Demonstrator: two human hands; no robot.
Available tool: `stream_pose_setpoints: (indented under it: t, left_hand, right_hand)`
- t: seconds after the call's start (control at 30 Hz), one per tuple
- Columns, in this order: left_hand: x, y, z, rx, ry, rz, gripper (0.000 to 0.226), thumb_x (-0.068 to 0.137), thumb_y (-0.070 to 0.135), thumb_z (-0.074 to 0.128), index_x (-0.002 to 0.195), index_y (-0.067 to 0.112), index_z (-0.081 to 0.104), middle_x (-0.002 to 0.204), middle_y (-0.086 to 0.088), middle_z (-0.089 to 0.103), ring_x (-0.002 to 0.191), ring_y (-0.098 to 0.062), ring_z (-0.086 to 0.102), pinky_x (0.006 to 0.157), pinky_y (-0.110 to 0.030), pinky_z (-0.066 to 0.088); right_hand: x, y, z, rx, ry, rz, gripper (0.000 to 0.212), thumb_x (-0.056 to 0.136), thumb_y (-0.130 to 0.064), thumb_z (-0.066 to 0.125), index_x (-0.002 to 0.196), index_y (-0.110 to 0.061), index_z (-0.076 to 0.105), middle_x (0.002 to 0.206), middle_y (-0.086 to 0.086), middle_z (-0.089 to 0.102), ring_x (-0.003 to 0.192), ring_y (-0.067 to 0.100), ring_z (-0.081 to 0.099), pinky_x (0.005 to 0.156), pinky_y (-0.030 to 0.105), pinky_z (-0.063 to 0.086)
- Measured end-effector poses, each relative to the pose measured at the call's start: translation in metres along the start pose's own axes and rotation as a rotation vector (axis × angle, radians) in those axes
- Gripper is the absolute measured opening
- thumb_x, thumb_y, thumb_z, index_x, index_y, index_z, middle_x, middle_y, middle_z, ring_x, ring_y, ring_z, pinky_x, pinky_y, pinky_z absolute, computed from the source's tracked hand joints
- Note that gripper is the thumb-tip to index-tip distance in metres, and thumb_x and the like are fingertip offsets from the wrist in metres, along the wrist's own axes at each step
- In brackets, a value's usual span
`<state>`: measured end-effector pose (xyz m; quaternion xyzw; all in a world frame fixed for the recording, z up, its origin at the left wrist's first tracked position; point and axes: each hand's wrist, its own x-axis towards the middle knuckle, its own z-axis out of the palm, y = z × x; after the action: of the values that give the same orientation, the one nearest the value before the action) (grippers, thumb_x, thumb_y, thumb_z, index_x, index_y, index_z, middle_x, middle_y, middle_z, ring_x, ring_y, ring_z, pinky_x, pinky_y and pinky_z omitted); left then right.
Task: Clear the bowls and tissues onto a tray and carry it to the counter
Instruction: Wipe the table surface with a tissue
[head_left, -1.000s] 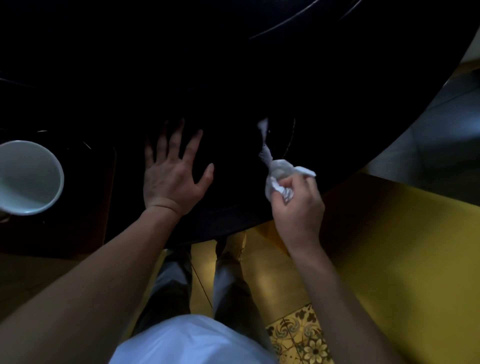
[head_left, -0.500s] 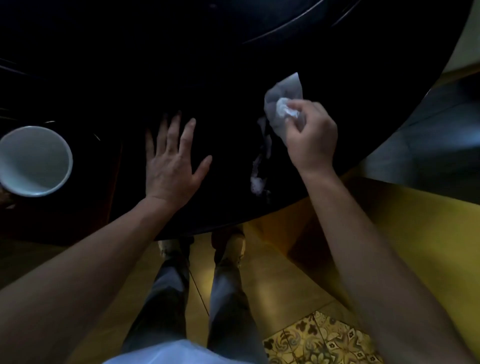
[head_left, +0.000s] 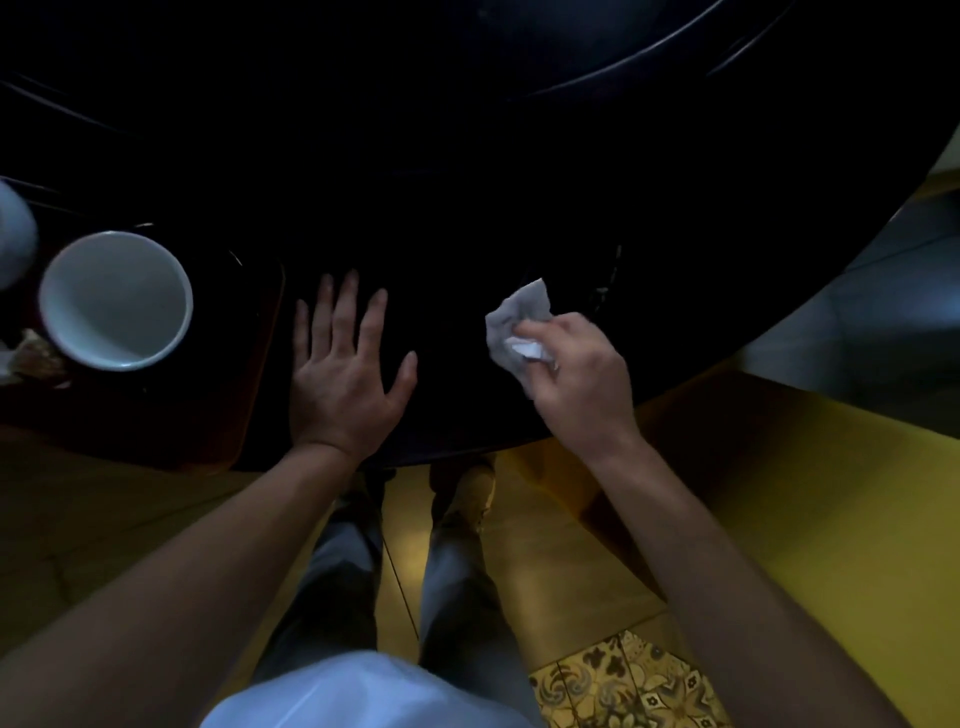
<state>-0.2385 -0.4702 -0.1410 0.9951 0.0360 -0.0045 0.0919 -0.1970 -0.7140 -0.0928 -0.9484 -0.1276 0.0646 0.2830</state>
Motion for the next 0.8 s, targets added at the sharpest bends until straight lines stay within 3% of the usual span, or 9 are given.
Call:
stream_pose_setpoints:
  t: [0.03, 0.1, 0.13, 0.2, 0.37, 0.5, 0.6, 0.7, 0.8]
  left_hand:
    - [0.0, 0.0, 0.0, 0.002, -0.004, -0.003, 0.073, 0.098, 0.055, 0.039, 0.157, 0.012, 0.033, 0.168, -0.018, 0.02, 0.157, -0.035, 0.012, 0.126, -0.054, 0.012]
    - [0.001, 0.001, -0.001, 0.008, -0.015, -0.014, 0.074, 0.097, 0.055, 0.038, 0.157, 0.012, 0.032, 0.168, -0.018, 0.018, 0.157, -0.035, 0.011, 0.126, -0.054, 0.011]
    - [0.0, 0.0, -0.001, 0.008, -0.018, -0.018, 0.074, 0.097, 0.055, 0.037, 0.157, 0.012, 0.032, 0.168, -0.018, 0.018, 0.157, -0.035, 0.011, 0.126, -0.053, 0.01]
    - [0.001, 0.0, -0.001, 0.006, -0.021, -0.015, 0.074, 0.097, 0.055, 0.037, 0.157, 0.012, 0.031, 0.168, -0.018, 0.017, 0.157, -0.035, 0.01, 0.127, -0.052, 0.008]
    - [0.001, 0.001, -0.002, 0.009, -0.031, -0.02, 0.075, 0.096, 0.055, 0.039, 0.157, 0.013, 0.031, 0.168, -0.018, 0.017, 0.157, -0.036, 0.01, 0.127, -0.051, 0.004]
    - [0.002, 0.0, -0.002, 0.025, -0.029, -0.015, 0.074, 0.096, 0.055, 0.04, 0.157, 0.012, 0.032, 0.168, -0.018, 0.019, 0.156, -0.037, 0.012, 0.127, -0.052, 0.007]
    - [0.002, 0.001, -0.002, 0.029, -0.026, -0.011, 0.074, 0.097, 0.054, 0.039, 0.157, 0.012, 0.032, 0.168, -0.018, 0.019, 0.156, -0.037, 0.012, 0.127, -0.053, 0.008]
    - [0.002, 0.001, -0.002, 0.021, -0.016, -0.014, 0.074, 0.096, 0.054, 0.04, 0.156, 0.012, 0.033, 0.168, -0.018, 0.019, 0.156, -0.036, 0.012, 0.127, -0.053, 0.009]
    - [0.002, 0.001, -0.001, 0.009, -0.005, -0.007, 0.074, 0.096, 0.054, 0.042, 0.156, 0.012, 0.034, 0.167, -0.018, 0.02, 0.156, -0.037, 0.013, 0.126, -0.053, 0.009]
  right_hand:
    - [0.004, 0.004, -0.01, 0.024, 0.043, 0.021, 0.033, 0.094, -0.014, 0.061, 0.126, -0.013, 0.066, 0.114, 0.007, 0.063, 0.101, 0.022, 0.061, 0.087, 0.033, 0.054]
    - [0.015, 0.02, -0.035, 0.025, 0.178, 0.138, 0.035, 0.093, -0.012, 0.064, 0.127, -0.011, 0.067, 0.117, 0.01, 0.065, 0.104, 0.021, 0.063, 0.092, 0.015, 0.047]
    - [0.018, 0.03, -0.048, 0.008, 0.238, 0.214, 0.036, 0.093, -0.012, 0.065, 0.129, -0.01, 0.066, 0.118, 0.012, 0.065, 0.104, 0.018, 0.062, 0.09, 0.003, 0.039]
    - [0.01, 0.045, -0.062, -0.014, 0.288, 0.358, 0.038, 0.093, -0.014, 0.067, 0.13, -0.008, 0.065, 0.119, 0.013, 0.065, 0.102, 0.014, 0.059, 0.082, -0.005, 0.033]
    - [-0.046, 0.025, -0.016, 0.003, 0.175, 0.472, 0.039, 0.094, -0.018, 0.067, 0.131, -0.01, 0.062, 0.112, 0.007, 0.059, 0.092, 0.017, 0.06, 0.069, 0.016, 0.047]
    - [-0.043, -0.023, 0.018, 0.107, 0.178, 0.456, 0.037, 0.091, -0.016, 0.071, 0.127, -0.009, 0.065, 0.109, 0.005, 0.06, 0.087, 0.009, 0.058, 0.068, 0.002, 0.041]
    - [-0.021, -0.043, 0.022, 0.199, 0.258, 0.414, 0.035, 0.09, -0.012, 0.071, 0.124, -0.007, 0.067, 0.11, 0.006, 0.062, 0.093, 0.005, 0.056, 0.076, -0.003, 0.04]
    - [-0.002, -0.046, 0.016, 0.154, 0.301, 0.303, 0.04, 0.089, -0.014, 0.07, 0.129, -0.011, 0.065, 0.112, 0.005, 0.06, 0.097, 0.01, 0.059, 0.081, 0.01, 0.048]
    - [0.002, -0.039, 0.022, 0.01, 0.165, 0.183, 0.046, 0.089, -0.015, 0.07, 0.134, -0.011, 0.061, 0.111, 0.006, 0.059, 0.097, 0.017, 0.061, 0.082, 0.024, 0.054]
